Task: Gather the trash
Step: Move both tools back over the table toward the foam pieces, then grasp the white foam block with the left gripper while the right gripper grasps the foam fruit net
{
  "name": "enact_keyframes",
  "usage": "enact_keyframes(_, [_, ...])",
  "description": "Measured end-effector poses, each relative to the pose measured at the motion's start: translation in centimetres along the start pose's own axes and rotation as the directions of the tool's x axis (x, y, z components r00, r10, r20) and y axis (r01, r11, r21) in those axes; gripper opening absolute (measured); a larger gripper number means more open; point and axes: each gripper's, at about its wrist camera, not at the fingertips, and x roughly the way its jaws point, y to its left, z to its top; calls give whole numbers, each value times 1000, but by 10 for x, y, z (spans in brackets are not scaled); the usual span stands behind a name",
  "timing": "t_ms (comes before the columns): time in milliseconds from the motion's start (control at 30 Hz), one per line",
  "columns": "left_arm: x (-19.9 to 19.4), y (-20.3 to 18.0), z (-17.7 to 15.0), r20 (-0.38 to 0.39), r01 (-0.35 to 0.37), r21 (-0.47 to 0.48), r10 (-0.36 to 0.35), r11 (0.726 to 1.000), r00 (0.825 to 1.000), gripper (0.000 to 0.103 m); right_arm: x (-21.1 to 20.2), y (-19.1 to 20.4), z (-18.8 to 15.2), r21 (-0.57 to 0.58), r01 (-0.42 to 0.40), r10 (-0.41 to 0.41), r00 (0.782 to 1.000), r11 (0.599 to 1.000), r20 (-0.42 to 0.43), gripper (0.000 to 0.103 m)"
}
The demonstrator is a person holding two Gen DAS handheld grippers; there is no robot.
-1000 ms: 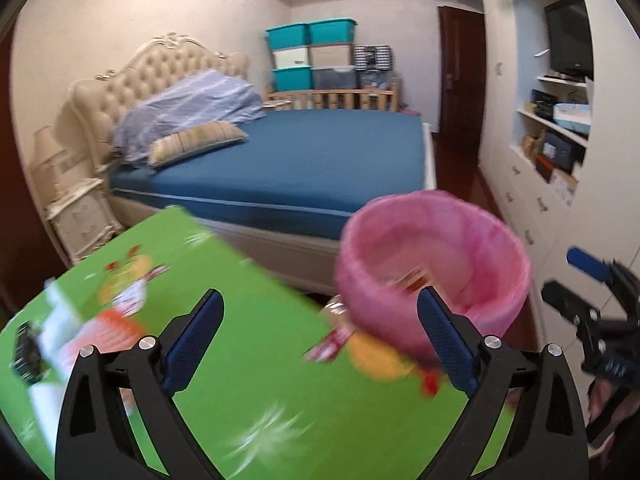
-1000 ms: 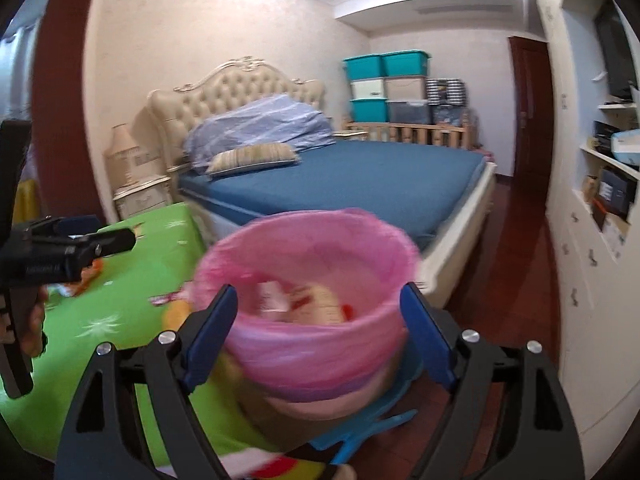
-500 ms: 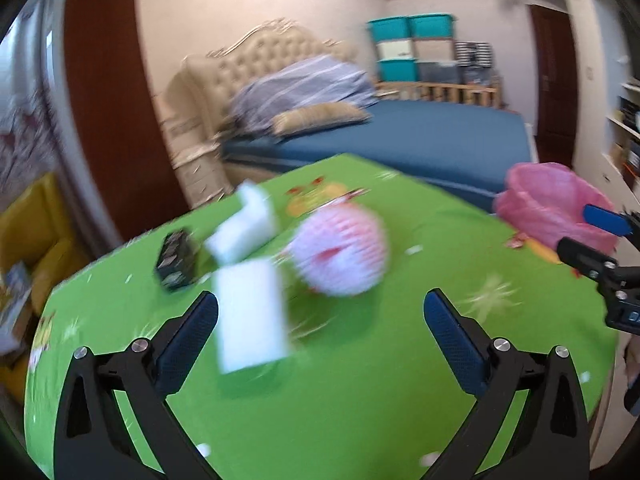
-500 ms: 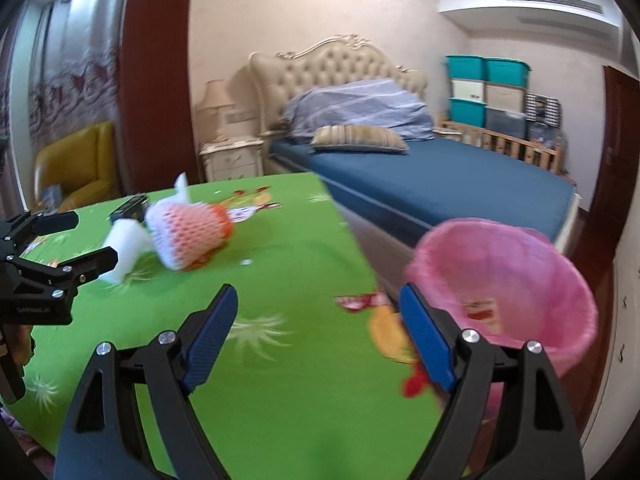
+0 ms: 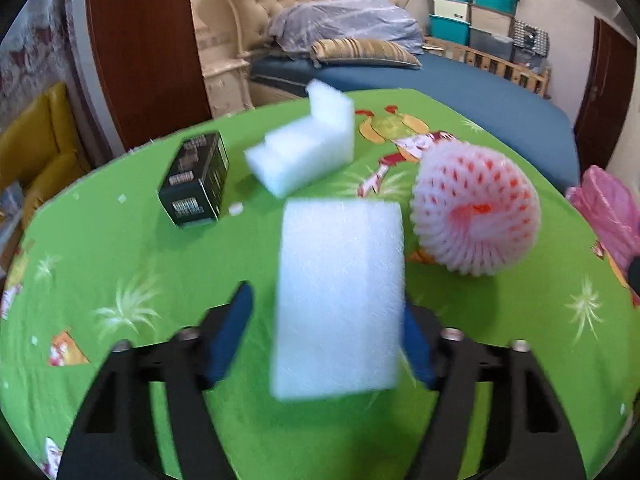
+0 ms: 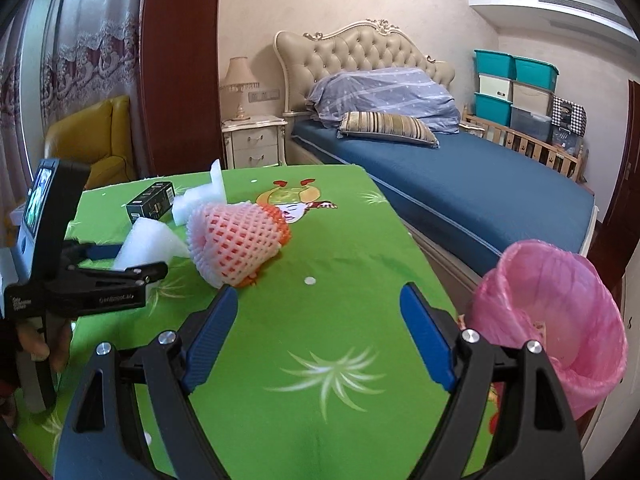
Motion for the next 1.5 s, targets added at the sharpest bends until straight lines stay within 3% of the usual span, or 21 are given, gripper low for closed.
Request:
enact_keyframes(300, [-48,28,-26,119,-61,13,59,998,991,50,44,57,20,-41,-56,54,997,998,-55,81])
enact_keyframes(567, [-76,70,-53,165,-148,-32,152,988,975,50,67,93,20,-49,-1,-3,997,999,-80,82])
enact_keyframes(700, [-77,84,-58,161,-130,-76,141,989,977,50,69,100,22,-67,27,-31,997,997,-66,82])
enact_keyframes(1200, [-76,87,-58,171,-151,-96,166,984,971,51,79,106,21,-109,82,-94,990,991,-106,82])
enact_keyframes(1500, [-81,87,-60,193,-172,-109,191,979,963,51,84,93,23,6,87,-85,987,996,-135,84])
